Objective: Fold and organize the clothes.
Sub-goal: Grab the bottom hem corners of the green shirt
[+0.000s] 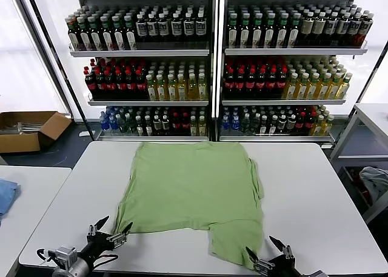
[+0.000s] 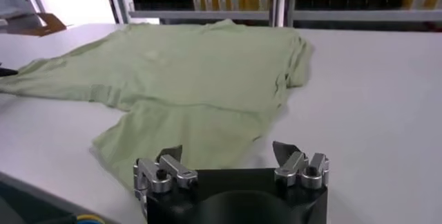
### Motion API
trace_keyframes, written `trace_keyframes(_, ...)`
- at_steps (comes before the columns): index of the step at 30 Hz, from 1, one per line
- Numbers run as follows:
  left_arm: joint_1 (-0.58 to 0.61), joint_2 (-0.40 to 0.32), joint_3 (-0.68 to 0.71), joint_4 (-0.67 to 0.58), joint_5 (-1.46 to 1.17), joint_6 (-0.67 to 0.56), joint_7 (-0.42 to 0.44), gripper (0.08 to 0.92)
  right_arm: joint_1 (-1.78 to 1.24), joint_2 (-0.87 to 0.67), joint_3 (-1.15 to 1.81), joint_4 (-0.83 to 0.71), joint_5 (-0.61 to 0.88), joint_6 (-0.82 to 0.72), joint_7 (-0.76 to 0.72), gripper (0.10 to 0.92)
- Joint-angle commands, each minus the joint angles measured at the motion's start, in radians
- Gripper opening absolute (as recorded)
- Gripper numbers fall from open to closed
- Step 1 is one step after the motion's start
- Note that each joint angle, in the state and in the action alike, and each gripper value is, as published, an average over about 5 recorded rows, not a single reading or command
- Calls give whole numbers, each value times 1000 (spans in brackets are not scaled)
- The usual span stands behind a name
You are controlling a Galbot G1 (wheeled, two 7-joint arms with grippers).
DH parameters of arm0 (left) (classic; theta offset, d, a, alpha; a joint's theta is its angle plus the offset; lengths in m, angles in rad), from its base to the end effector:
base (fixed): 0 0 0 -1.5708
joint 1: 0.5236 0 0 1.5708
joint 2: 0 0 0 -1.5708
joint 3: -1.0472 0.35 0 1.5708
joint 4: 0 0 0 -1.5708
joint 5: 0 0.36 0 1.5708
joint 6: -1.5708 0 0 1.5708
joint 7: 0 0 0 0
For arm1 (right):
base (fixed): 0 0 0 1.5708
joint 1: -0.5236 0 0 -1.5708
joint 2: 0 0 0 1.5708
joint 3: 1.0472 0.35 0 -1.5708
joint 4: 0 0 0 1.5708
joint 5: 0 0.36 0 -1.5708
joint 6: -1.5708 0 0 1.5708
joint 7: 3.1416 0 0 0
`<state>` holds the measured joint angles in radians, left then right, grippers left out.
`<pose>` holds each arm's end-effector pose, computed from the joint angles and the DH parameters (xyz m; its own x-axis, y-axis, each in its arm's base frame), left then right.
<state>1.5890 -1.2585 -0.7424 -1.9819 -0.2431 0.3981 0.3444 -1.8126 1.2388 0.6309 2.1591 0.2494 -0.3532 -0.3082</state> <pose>0.1862 0.1315 -0.3153 -0.8479 0.2289 0.4782 0.2458 0.9689 -0.0279 0.1236 -0.0793 -0.3012 -0.7883 -0.3591 0.4997 -0.3661 0.9264 0.0883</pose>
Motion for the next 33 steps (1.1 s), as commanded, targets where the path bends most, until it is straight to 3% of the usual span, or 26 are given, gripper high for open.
trace_keyframes(1,-3,27,29,28,6,20,-19,823,-5,-6,-49,-9,-12,-7,21,776)
trace_keyframes(7,-8,26,33,34,22,4,2,738,12,8,-88,-23,-24,13,29,607)
trace_keyframes(23,-6,21,45,36,17,-3,13,279,15,15,-98,-47,20,186,32,149)
trace_keyframes(28,6,16,41,6,14,-13,7,143,-1,13,-84,-44,57,300,-30,106)
trace_keyframes(33,34,8,31,-74,14,-14,-3,104,-79,1,-35,-15,113,372,-108,106)
